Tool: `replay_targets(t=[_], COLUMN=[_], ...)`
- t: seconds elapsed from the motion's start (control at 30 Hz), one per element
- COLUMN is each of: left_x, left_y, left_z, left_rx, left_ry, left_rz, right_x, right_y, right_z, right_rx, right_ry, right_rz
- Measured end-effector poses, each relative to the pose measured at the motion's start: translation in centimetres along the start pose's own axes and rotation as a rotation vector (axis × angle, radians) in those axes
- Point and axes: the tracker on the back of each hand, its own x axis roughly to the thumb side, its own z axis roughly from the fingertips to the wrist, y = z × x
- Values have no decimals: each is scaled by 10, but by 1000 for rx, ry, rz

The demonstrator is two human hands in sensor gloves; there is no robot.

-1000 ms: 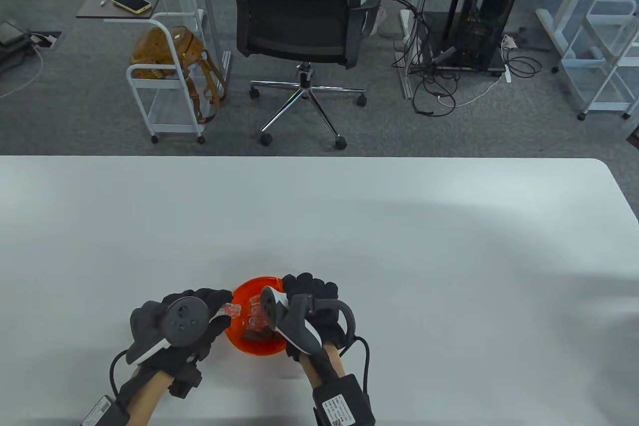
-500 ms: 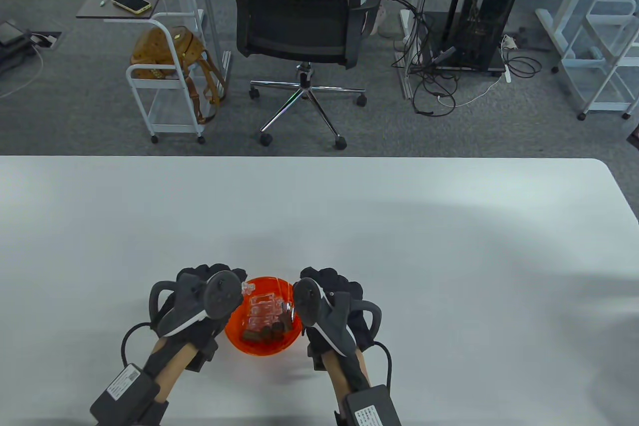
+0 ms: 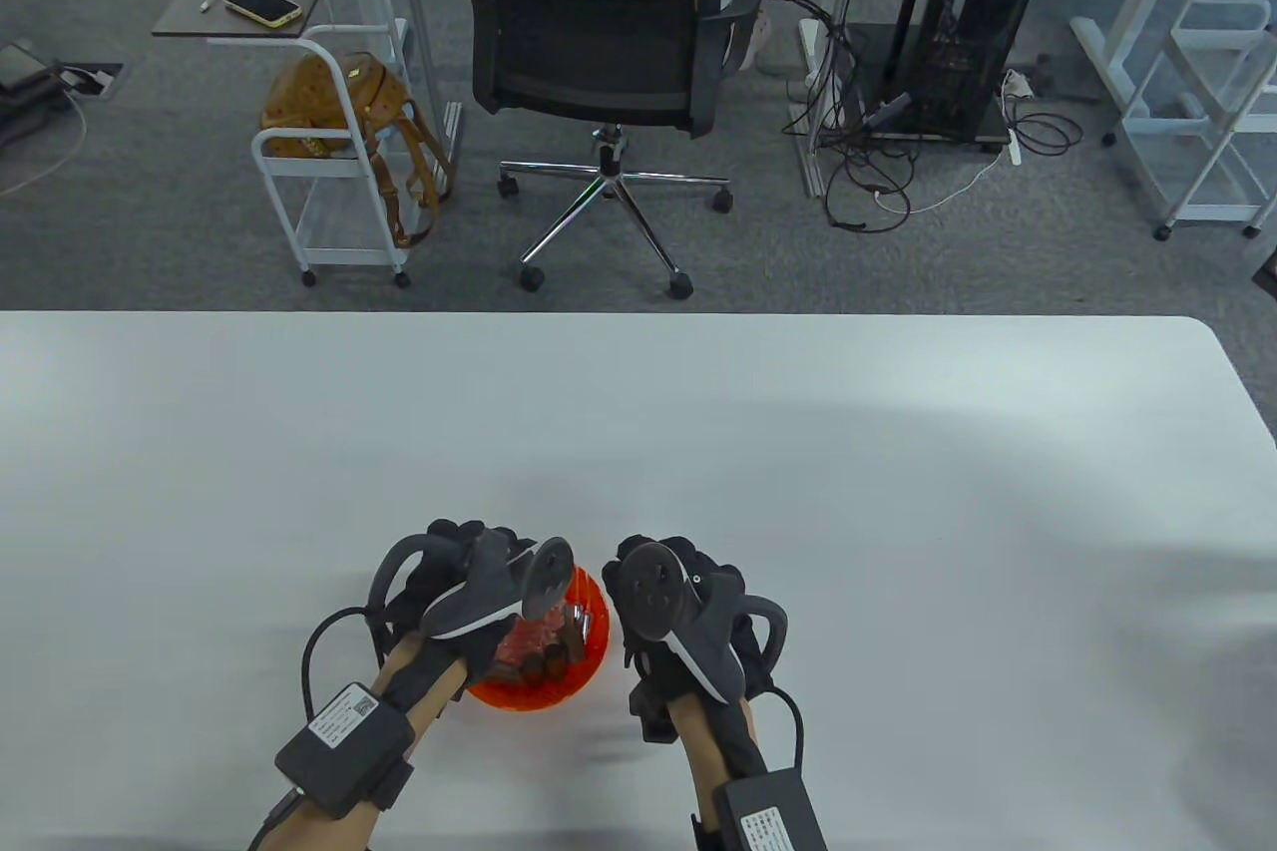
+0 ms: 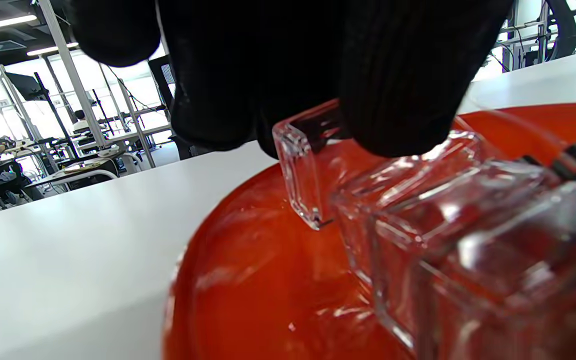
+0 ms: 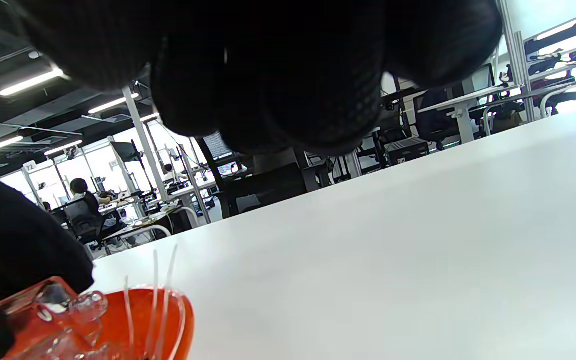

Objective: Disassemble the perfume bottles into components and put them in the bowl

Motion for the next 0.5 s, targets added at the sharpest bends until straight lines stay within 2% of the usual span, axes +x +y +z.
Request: replay_targets(t=[0.33, 0.5], left_x=[-14, -41], left_y=[3, 20], left_z=[11, 26], left_rx=[-4, 75], left_ry=[13, 55], left_rz=[59, 181], right_x=[-2, -1], right_y=[5, 0], right_z=[0, 2], right_rx=[35, -19], right_ry=[-1, -23], right_rz=[23, 40])
